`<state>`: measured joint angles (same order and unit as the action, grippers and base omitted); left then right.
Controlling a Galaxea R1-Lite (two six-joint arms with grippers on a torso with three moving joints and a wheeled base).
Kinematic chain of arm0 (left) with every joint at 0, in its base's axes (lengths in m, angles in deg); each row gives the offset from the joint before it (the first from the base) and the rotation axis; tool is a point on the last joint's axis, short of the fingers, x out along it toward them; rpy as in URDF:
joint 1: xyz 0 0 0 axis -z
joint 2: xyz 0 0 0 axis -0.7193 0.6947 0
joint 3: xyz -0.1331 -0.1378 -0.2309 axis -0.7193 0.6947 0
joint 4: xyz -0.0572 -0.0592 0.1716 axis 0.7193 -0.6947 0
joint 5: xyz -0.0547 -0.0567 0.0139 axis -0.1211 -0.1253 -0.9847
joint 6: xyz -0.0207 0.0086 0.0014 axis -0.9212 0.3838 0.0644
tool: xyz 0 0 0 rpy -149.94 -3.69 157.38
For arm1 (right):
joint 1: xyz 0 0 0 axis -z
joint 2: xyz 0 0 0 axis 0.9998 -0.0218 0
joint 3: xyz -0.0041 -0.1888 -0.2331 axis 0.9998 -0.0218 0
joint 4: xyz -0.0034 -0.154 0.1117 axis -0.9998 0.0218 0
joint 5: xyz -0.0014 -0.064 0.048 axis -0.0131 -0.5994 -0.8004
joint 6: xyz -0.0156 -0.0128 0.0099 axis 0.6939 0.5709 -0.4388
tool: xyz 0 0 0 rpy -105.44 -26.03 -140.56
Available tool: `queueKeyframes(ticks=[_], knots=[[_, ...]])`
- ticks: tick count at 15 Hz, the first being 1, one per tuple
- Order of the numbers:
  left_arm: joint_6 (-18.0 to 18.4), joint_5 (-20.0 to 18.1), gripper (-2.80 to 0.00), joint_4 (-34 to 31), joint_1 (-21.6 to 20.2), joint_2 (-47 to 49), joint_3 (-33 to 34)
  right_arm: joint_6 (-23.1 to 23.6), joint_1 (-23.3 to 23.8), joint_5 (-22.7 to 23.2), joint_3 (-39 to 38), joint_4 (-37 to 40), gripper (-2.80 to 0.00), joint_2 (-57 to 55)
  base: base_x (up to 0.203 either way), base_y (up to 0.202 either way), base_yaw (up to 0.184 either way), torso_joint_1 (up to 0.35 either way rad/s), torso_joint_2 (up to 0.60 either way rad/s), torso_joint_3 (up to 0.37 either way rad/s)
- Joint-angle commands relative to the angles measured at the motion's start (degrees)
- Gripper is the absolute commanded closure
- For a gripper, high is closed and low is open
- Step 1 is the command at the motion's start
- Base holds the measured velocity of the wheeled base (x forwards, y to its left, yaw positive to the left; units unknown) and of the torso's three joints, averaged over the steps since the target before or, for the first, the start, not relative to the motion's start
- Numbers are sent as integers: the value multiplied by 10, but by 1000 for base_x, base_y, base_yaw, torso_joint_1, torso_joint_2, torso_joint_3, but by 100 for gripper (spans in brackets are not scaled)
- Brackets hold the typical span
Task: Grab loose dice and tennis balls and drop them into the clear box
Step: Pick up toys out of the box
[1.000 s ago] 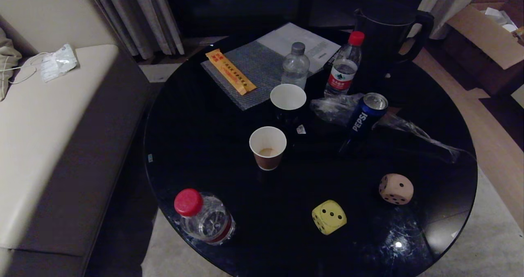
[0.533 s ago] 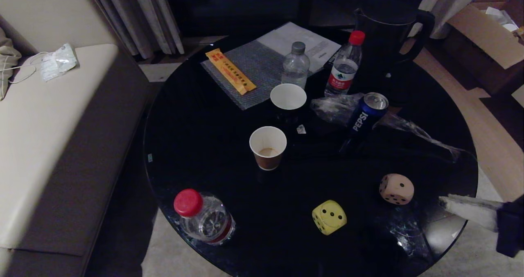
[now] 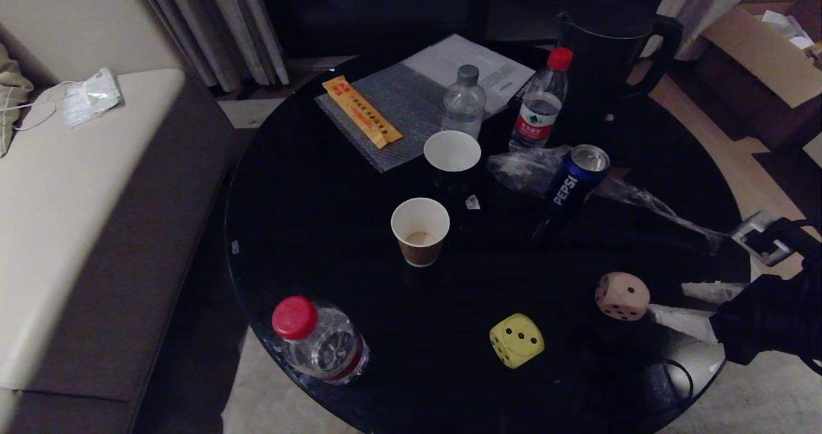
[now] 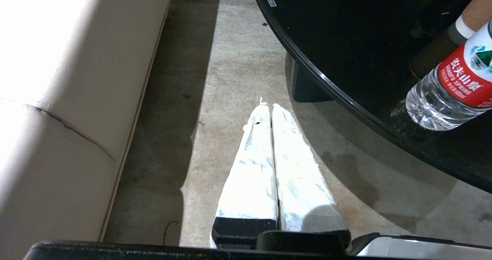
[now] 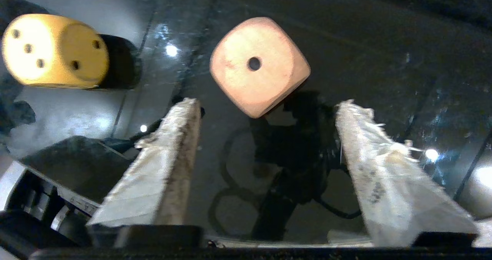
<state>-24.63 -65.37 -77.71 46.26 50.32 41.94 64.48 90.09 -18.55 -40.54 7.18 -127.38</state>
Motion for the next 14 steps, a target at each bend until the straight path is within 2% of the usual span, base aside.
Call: queueKeyframes(ticks=[1,5,7,9,14], knots=[[0,1,0,0,0,1,1,-2,2,5,12,7,-280,-30,0,0,0,0,0,0],[0,1,0,0,0,1,1,13,-7,16,25,4,-280,-71,0,0,0,0,0,0],[0,1,0,0,0,1,1,22,-3,79,29,0,-280,-84,0,0,0,0,0,0],[0,1,0,0,0,0,1,57,6,124,31,-8,-280,-98,0,0,0,0,0,0],[0,1,0,0,0,1,1,139,25,127,33,-10,-280,-133,0,0,0,0,0,0]])
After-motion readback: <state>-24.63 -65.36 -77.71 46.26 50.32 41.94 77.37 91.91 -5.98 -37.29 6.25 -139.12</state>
